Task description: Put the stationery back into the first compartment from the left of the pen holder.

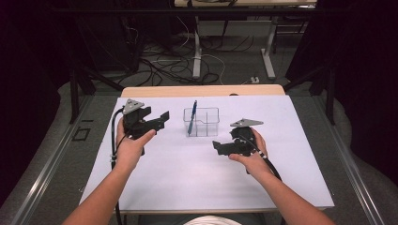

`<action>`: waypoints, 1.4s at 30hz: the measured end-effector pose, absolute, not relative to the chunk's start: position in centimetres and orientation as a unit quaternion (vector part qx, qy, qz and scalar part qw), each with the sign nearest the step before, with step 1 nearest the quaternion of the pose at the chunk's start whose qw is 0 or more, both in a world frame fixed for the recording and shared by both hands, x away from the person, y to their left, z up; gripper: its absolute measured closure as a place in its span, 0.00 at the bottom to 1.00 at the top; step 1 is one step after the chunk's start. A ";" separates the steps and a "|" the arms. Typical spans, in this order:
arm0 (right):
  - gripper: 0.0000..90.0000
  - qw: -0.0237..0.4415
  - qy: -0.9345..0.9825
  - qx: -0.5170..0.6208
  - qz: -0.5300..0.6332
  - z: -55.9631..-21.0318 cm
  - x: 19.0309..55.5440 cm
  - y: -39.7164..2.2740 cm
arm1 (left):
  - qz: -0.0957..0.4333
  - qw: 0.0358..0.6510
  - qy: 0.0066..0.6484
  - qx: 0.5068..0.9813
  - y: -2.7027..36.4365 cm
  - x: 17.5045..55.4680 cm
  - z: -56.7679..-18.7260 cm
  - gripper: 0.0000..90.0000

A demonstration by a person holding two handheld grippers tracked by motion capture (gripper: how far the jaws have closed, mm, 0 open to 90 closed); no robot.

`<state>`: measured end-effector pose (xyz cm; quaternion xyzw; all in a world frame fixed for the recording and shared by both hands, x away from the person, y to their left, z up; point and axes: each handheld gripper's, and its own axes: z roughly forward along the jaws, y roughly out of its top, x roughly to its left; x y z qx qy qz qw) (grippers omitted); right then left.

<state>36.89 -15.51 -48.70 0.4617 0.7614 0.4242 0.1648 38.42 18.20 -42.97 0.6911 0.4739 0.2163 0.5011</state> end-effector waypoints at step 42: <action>0.00 0.217 0.662 0.608 0.381 -51.7 38.8 -28.1 | 0.215 0.434 0.589 0.647 28.6 35.3 -52.1 0.00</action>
